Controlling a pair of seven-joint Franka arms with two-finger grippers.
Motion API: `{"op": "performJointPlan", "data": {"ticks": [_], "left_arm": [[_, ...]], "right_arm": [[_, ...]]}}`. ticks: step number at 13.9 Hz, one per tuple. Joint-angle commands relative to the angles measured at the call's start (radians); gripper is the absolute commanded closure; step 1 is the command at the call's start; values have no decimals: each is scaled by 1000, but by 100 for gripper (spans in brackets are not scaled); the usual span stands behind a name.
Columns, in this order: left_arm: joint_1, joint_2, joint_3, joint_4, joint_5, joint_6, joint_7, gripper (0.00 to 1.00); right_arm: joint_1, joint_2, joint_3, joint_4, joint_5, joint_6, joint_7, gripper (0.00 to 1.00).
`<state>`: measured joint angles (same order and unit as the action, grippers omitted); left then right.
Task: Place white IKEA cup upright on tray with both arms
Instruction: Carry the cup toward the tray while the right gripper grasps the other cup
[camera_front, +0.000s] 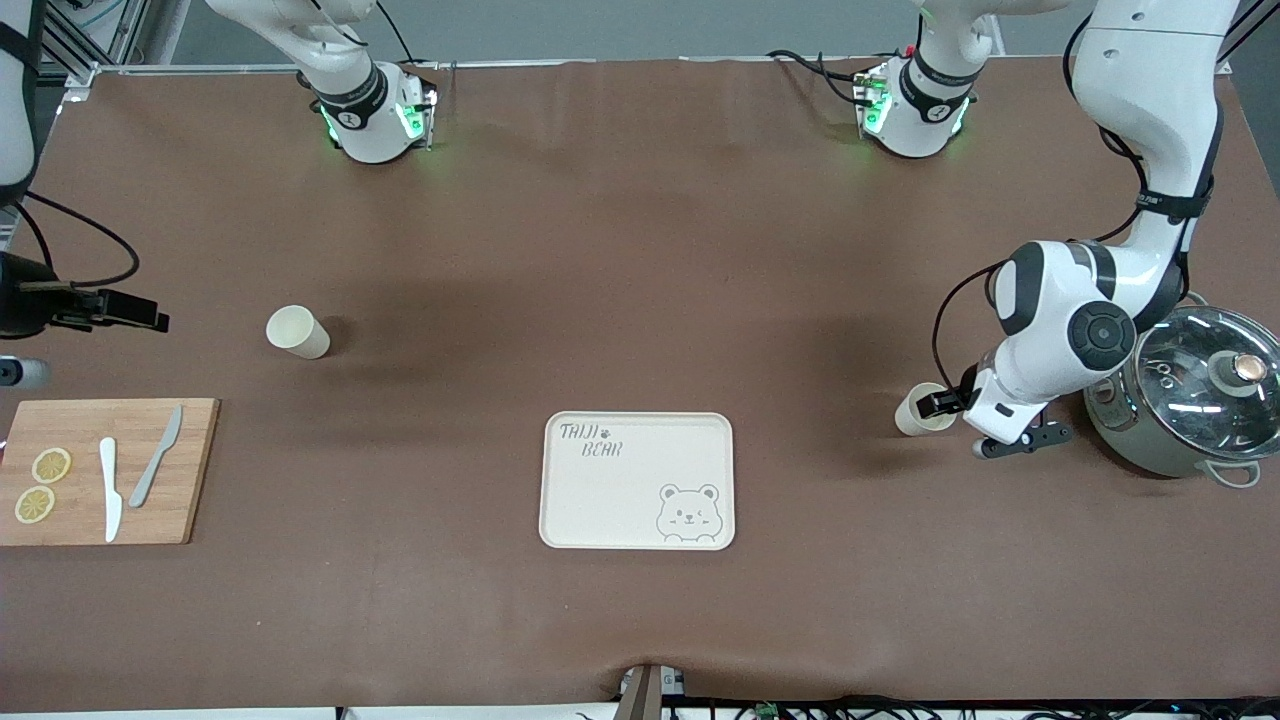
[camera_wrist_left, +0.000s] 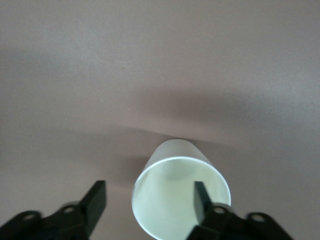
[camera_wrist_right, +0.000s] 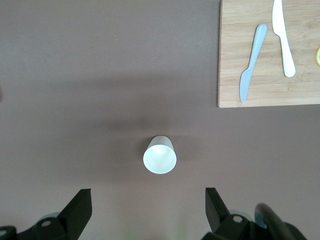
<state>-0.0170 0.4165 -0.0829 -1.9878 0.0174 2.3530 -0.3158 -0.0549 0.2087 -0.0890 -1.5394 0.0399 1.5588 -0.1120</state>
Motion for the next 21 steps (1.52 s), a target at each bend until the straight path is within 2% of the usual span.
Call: {"op": "performJointPlan", "data": {"ticks": [1,2,3,4,9,11,13,14,18,20,21], "left_arm": [[-1,39,-1,9,-13,-6,3,63],[-1,39,-1,9,-13,-6,-2,72],[-4,39,-1,10,-13,-6,-3,89],[-6,42,-1,14,-13,-5,-3,100],[-27,41,-5,40,-5,-4,6,100],[-58,36,-6,72,-11,-21,-8,100],[-98,47,-11,128,-14,-41,-9,100],[-135,70,-12,170,-8,-41,-9,100],[-260,250,-12,452,-19,-61,-60,100],[-332,347,-12,561,-19,-61,-168,100],[-359,375,-12,601,-19,-61,-243,100]], "right_arm": [[-11,15,2,-43,12,41,-9,0],[-7,15,2,-80,12,65,-5,0],[-3,14,2,-115,12,104,0,0],[-6,12,2,-161,12,147,2,0],[-37,-34,0,-477,12,448,0,0],[-45,-41,0,-588,12,556,-12,0],[-53,-90,0,-710,12,668,-26,0],[-46,-106,0,-744,12,682,-26,0],[-69,-109,0,-792,12,699,-73,0],[-72,-103,0,-810,12,734,-74,0],[-71,-100,0,-841,12,788,-74,4]]}}
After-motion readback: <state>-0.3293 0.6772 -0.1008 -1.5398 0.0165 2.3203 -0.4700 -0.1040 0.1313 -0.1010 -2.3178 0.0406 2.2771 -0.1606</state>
